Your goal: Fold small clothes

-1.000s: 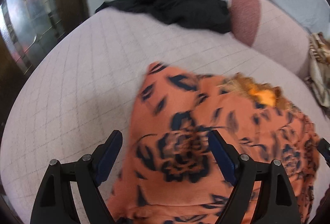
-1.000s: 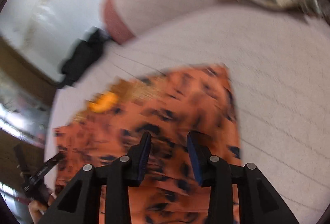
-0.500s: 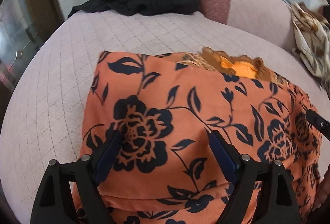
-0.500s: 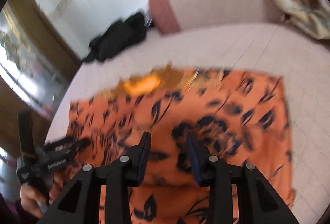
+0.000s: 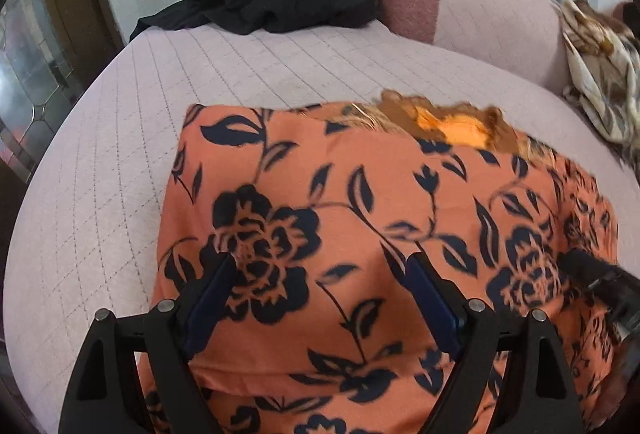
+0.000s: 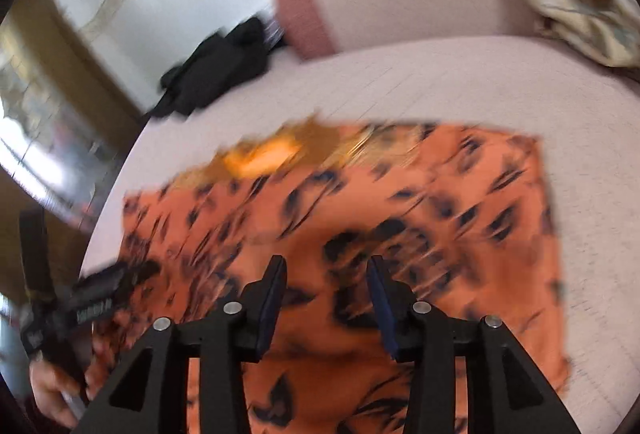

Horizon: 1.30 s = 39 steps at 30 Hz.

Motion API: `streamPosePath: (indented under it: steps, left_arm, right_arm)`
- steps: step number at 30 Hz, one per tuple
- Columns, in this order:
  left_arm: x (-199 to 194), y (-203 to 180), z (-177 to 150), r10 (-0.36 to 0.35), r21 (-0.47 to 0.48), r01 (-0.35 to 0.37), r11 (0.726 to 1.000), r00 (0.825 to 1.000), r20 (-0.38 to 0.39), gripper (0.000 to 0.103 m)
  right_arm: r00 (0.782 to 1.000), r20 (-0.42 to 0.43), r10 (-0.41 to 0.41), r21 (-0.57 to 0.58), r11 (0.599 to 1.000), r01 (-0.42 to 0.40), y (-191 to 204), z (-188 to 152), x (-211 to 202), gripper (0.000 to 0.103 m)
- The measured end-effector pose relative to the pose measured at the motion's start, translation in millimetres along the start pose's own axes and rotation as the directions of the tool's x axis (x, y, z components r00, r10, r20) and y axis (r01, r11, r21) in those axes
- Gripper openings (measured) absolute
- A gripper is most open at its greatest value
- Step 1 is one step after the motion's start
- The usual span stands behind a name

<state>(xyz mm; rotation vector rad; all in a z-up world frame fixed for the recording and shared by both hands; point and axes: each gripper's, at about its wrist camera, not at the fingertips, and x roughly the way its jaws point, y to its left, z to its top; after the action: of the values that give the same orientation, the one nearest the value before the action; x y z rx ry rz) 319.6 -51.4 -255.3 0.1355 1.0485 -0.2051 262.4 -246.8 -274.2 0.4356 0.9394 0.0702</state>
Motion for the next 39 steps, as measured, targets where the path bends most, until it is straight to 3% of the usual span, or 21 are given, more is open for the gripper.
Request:
streamPosePath:
  steps: [1, 5, 8, 10, 11, 14, 16, 18, 20, 24, 29, 39]
  left_arm:
    - [2.0, -3.5, -4.8, 0.016, 0.021, -0.016, 1.000, 1.000, -0.024, 0.087]
    - [-8.6, -7.0, -24.3, 0.048, 0.022, -0.048, 0.999, 0.999, -0.011, 0.087]
    - [-19.2, -13.3, -39.5, 0.028, 0.034, -0.028, 0.999, 1.000, -0.001, 0.087]
    - [-20.6, -18.0, -51.4, 0.034, 0.050, -0.033, 0.998, 0.999, -0.022, 0.087]
    - [-21.5, -20.5, -58.4, 0.038, 0.055, -0.035, 0.998, 0.999, -0.037, 0.087]
    - [-34.0, -26.0, -87.4, 0.003, 0.053, -0.001, 0.999, 0.999, -0.040, 0.087]
    - [-46.4, -31.7, -110.8, 0.001, 0.069, 0.000, 0.998, 1.000, -0.015, 0.087]
    - [-61.6, -40.9, -132.9, 0.020, 0.114, -0.022, 0.993, 1.000, 0.020, 0.087]
    - [-71.0, -46.8, -152.2, -0.027, 0.122, 0.025, 0.992, 1.000, 0.015, 0.087]
    - [-91.3, -58.0, -185.3, -0.023, 0.181, 0.015, 0.983, 0.999, 0.044, 0.087]
    - [-106.5, -50.0, -210.1, -0.055, 0.162, 0.047, 0.986, 0.998, 0.040, 0.088]
    - [-120.2, -39.8, -250.0, -0.044, 0.214, 0.030, 0.976, 0.997, 0.057, 0.092]
  right_arm:
    - [0.999, -0.037, -0.002, -0.018, 1.000, 0.001, 6.3, -6.6, 7.6, 0.046]
    - [0.995, -0.005, -0.101, -0.096, 0.990, 0.100, 25.0, -18.9, 6.7, 0.046]
    - [1.000, 0.016, 0.002, -0.028, 1.000, -0.001, 23.6, -25.0, -12.6, 0.046]
    - [0.999, -0.035, 0.024, -0.018, 1.000, -0.024, 23.9, -33.2, -8.3, 0.052]
    - [0.995, -0.098, 0.010, -0.012, 1.000, -0.011, 22.4, -40.2, 0.6, 0.052]
    - [0.999, -0.038, -0.006, 0.009, 1.000, 0.007, 22.6, -53.5, -16.2, 0.052]
    - [1.000, -0.012, 0.024, 0.040, 0.999, -0.024, 19.3, -70.0, -33.8, 0.052]
    - [0.999, -0.031, 0.036, 0.068, 0.997, -0.034, 17.7, -82.6, -38.9, 0.052]
    - [0.999, -0.020, 0.037, 0.086, 0.996, -0.035, 15.4, -100.7, -44.5, 0.052]
    - [0.999, -0.030, 0.016, 0.040, 0.999, -0.015, 20.5, -127.9, -64.3, 0.052]
    - [0.999, -0.042, 0.017, 0.034, 0.999, -0.016, 10.5, -168.5, -100.2, 0.052]
    - [0.997, -0.063, 0.039, 0.058, 0.998, -0.035, -2.2, -220.3, -134.4, 0.052]
